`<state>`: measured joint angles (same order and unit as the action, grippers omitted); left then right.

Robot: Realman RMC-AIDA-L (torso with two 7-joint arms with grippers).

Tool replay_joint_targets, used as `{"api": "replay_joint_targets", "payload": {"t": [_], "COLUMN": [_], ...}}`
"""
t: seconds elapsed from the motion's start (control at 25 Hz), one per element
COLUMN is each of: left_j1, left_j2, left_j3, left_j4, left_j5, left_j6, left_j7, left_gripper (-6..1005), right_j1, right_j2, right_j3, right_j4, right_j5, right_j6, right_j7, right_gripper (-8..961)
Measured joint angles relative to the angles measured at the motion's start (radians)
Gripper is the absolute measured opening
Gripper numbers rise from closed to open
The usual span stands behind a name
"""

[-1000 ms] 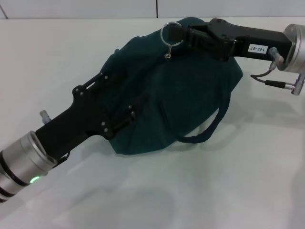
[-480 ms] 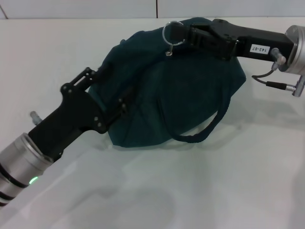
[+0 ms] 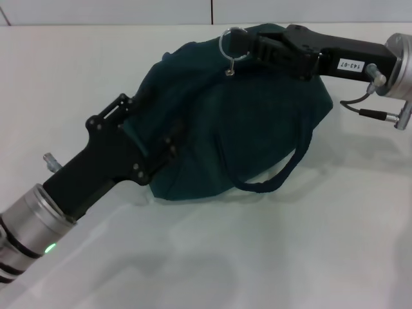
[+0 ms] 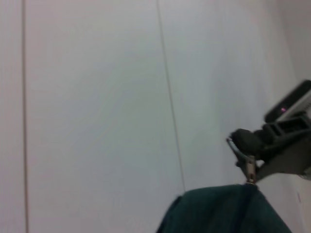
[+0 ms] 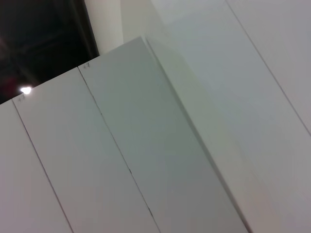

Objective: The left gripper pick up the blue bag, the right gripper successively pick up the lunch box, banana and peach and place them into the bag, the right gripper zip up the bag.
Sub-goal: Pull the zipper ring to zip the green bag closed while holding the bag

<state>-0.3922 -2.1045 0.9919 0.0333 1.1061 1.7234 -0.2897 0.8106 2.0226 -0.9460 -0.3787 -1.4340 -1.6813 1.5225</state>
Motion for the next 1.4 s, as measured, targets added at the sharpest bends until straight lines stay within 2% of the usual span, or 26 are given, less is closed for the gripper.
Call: {"api": "replay_joint_targets", "payload": {"t": [0.12,0.36,0.56,0.8,1.08,1.32,1.4], "left_j1": [0.003,-0.039,-0.047,-0.049,-0.051,-0.060,-0.063], "left_j2": [-0.003,-0.003,-0.003,-0.003,-0.003,-0.003,-0.003], "left_j3": [0.002,-0.011,-0.068,-0.100,-0.094,-0.094,-0.096], "left_j4": [-0.018,-0.116,-0.163,-0.181,-0.182,-0.170,-0.171], "left_j5": [0.001,-0.017,-0.024,-0.014,0.003,0.068,0.070], "left_j6": [-0.006,-0.008,-0.009,-0.010,-0.010,-0.019,-0.021], "left_j7": [0.092,0.240,0.320,0.361,0.356,0.360,0.361], "left_gripper": [648,646,645,644,642,574,497], "right_j1": [0.000,0.003,0.004,0.000,-0.001,-0.001,-0.001], "right_j2": [0.000,0.001,0.002,0.001,0.002,0.002,0.002], "right_j3": [0.002,0.001,-0.001,-0.002,-0.002,-0.002,-0.002], "right_j4": [0.000,0.001,0.002,0.003,0.004,0.009,0.014], "right_j5": [0.000,0.000,0.005,0.013,0.014,0.014,0.014], "right_j6": [0.000,-0.003,-0.010,-0.014,-0.014,-0.014,-0.014], "right_j7": [0.001,0.011,0.012,0.013,0.013,0.013,0.013], "right_gripper": [35,35,36,37,38,38,38]}}
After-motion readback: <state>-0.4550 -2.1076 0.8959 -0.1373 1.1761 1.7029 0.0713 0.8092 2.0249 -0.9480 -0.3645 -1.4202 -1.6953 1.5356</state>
